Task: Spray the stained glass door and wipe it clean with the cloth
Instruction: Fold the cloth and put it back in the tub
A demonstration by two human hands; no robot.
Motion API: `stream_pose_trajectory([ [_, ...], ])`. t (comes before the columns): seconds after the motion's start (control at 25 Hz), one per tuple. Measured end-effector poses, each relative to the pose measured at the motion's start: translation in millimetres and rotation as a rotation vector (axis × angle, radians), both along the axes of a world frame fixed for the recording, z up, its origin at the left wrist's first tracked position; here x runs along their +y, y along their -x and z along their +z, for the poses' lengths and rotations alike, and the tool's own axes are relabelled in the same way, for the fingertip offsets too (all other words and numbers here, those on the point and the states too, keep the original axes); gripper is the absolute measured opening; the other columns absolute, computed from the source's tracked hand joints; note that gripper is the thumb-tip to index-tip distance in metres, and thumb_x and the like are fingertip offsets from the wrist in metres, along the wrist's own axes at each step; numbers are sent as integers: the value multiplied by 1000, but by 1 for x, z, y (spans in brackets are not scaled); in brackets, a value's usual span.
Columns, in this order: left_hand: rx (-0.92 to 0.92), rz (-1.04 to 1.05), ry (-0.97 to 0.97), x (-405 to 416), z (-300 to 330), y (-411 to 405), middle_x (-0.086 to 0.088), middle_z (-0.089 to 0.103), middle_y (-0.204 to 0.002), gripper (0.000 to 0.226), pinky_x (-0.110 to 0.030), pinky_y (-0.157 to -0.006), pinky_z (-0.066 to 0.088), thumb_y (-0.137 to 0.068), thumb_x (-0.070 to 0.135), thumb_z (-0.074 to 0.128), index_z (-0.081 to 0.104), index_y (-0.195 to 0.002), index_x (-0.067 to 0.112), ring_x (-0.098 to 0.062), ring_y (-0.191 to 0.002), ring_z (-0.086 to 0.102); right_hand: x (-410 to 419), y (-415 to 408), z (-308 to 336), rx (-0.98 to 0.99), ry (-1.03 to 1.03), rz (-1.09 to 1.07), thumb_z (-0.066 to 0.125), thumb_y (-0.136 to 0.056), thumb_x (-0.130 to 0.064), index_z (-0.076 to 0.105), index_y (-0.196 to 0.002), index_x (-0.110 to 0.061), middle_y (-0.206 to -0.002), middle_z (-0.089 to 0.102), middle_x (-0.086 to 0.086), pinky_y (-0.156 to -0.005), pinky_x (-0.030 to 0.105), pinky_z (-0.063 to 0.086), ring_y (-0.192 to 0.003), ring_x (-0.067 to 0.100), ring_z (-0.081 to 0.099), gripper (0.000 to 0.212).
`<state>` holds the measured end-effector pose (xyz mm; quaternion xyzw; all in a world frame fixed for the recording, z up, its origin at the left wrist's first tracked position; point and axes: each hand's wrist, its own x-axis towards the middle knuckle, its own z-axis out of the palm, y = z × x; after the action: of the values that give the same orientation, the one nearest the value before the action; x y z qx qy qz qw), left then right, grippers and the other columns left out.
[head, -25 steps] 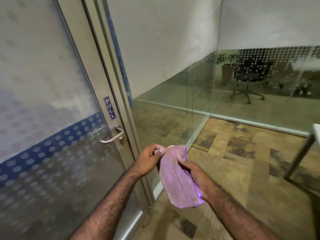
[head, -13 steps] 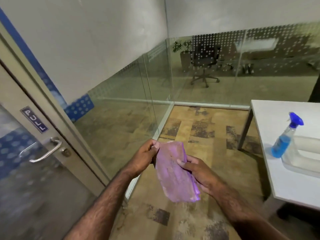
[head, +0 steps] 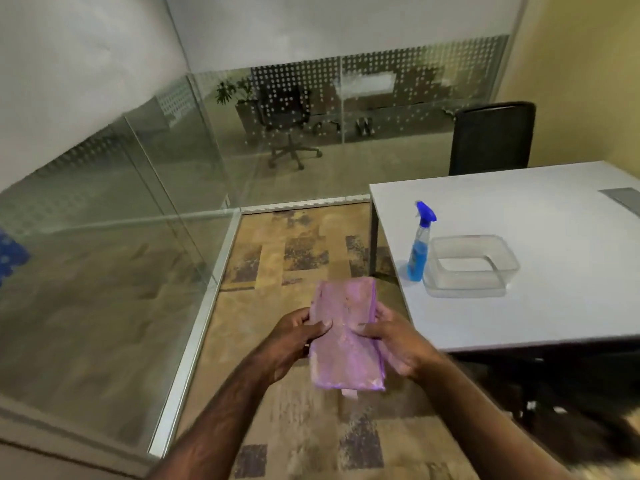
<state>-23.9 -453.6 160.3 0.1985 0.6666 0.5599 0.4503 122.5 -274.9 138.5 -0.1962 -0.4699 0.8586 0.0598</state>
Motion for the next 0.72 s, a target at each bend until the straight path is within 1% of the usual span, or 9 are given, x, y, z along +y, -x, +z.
stream_pose_trajectory([
  [0.08, -12, -43, -37, 24, -3, -4, -11, 78, -125, 37, -46, -94, 57, -94, 24, 79, 71, -130, 19, -26, -108, 75, 22, -17, -1, -83, -134, -37, 74, -87, 17, 58, -148, -16, -136, 75, 16, -107, 57, 59, -128, 36, 72, 71],
  [0.16, -9, -94, -76, 44, -8, -5, -18, 76, -126, 39, -49, -94, 55, -91, 17, 82, 70, -128, 17, -29, -106, 73, 35, -32, 1, -175, -275, -131, 76, -87, 13, 68, -136, -14, -121, 82, 10, -93, 45, 66, -115, 31, 78, 56],
  [0.2, 8, -110, -90, 55, -9, -5, -19, 76, -125, 36, -49, -92, 54, -90, 15, 81, 72, -125, 18, -30, -105, 71, 41, -38, 1, -217, -318, -195, 75, -90, 10, 73, -127, -10, -115, 83, 12, -93, 47, 67, -112, 34, 78, 43],
  [0.28, 49, -145, -107, 76, -14, -3, -15, 78, -115, 23, -45, -86, 53, -92, 7, 74, 79, -110, 20, -29, -100, 69, 55, -47, -3, -238, -320, -297, 69, -94, 5, 76, -109, 2, -108, 82, 17, -100, 62, 60, -108, 42, 75, 17],
  [0.32, 62, -167, -107, 87, -15, -1, -9, 78, -112, 26, -43, -83, 53, -94, -1, 68, 80, -100, 21, -28, -98, 68, 62, -49, -5, -221, -291, -319, 64, -96, 5, 74, -106, 6, -111, 81, 18, -102, 68, 57, -110, 45, 74, 14],
  [0.4, 41, -224, -111, 111, -12, 1, -2, 77, -118, 45, -40, -83, 53, -94, -15, 54, 80, -84, 20, -27, -101, 69, 79, -47, -7, -213, -190, -329, 58, -94, 4, 71, -109, 12, -125, 78, 24, -109, 72, 52, -119, 52, 71, 22],
  [0.48, -21, -240, -135, 132, -10, 6, -4, 77, -120, 52, -35, -82, 58, -92, -19, 46, 81, -80, 17, -26, -103, 72, 92, -45, -4, -231, -92, -351, 63, -87, -3, 72, -120, 14, -131, 75, 28, -113, 70, 50, -124, 52, 69, 37],
  [0.6, -110, -313, -250, 162, -14, 19, -18, 77, -122, 43, -34, -93, 62, -95, -9, 42, 82, -100, 5, -32, -112, 73, 113, -46, -2, -219, 5, -472, 65, -87, -10, 76, -119, 9, -129, 73, 32, -111, 63, 55, -125, 51, 68, 39],
  [0.72, -66, -293, -279, 196, -19, 26, -22, 75, -124, 33, -39, -104, 59, -106, 4, 48, 81, -105, 3, -34, -118, 71, 133, -46, 5, -160, 66, -575, 64, -90, -22, 78, -120, 3, -127, 74, 26, -94, 46, 63, -111, 41, 71, 42],
])
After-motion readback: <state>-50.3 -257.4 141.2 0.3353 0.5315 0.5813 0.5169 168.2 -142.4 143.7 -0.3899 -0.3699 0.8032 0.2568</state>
